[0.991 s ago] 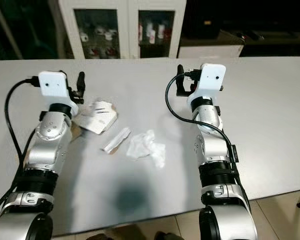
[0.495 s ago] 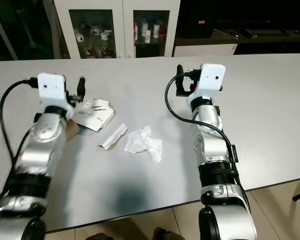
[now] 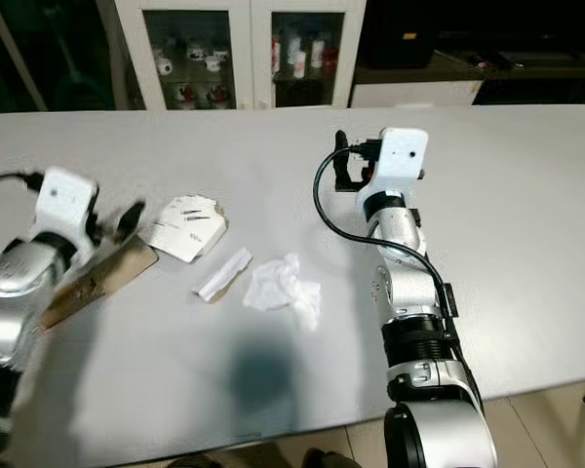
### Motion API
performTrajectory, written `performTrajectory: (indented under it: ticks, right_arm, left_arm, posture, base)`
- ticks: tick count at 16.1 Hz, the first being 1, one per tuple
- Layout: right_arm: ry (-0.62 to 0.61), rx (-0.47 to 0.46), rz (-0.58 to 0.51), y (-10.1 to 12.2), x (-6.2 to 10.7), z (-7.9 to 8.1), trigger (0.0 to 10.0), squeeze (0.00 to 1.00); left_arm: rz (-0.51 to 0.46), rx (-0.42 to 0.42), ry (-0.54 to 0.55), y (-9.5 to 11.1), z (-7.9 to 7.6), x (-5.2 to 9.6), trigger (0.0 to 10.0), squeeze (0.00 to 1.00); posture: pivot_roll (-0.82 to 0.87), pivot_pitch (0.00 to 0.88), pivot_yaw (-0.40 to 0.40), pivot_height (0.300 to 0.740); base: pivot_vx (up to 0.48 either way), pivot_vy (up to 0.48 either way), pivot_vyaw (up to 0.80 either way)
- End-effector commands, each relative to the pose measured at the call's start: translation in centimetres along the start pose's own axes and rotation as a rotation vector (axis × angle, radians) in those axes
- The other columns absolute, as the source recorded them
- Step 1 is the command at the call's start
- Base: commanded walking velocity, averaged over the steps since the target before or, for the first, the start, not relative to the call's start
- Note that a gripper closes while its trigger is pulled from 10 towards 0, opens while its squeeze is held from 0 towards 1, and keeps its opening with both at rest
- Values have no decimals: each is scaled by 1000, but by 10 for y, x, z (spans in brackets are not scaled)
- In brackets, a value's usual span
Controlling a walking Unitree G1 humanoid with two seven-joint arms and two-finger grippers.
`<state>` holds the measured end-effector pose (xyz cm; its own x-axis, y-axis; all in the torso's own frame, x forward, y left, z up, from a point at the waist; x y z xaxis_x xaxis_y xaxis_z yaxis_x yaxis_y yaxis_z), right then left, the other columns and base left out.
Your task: Picking trash to rubbish bin
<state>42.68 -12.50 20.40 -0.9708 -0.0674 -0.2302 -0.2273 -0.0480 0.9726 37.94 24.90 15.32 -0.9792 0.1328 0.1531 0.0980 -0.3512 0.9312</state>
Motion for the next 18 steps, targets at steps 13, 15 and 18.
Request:
performTrajectory:
  ticks: [13,15,18]
  right_arm:
    - [22,-8,21,-6,1,6,10000,0]
    - [23,-8,20,-6,2,5,10000,0]
    - [22,-5,23,-6,2,4,10000,0]
  left_arm:
    - [112,91,-309,-10,-36,32,10000,0]
    - [130,120,-299,-17,-39,27,10000,0]
    - [158,161,-236,-32,-34,17,10000,0]
  posture:
    - [57,59,-61,740]
    - [52,60,-62,740]
    - [55,64,-71,740]
  base:
    - [0,0,0]
    - [0,0,0]
    - [0,0,0]
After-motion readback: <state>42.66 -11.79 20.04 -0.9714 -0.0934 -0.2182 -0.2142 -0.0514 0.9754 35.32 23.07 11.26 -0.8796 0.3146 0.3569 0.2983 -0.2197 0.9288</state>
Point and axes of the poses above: a point about 5 cm out from each wrist's last joint towards the gripper, its own x axis pointing back from the gripper into the wrist, its own y axis along the axis of the wrist's last joint, z = x × y, the point moved 6 cm from there along -x, pointing out of the wrist towards the gripper, and after that the axes turned 3 degrees about x, right-handed, at the moved point
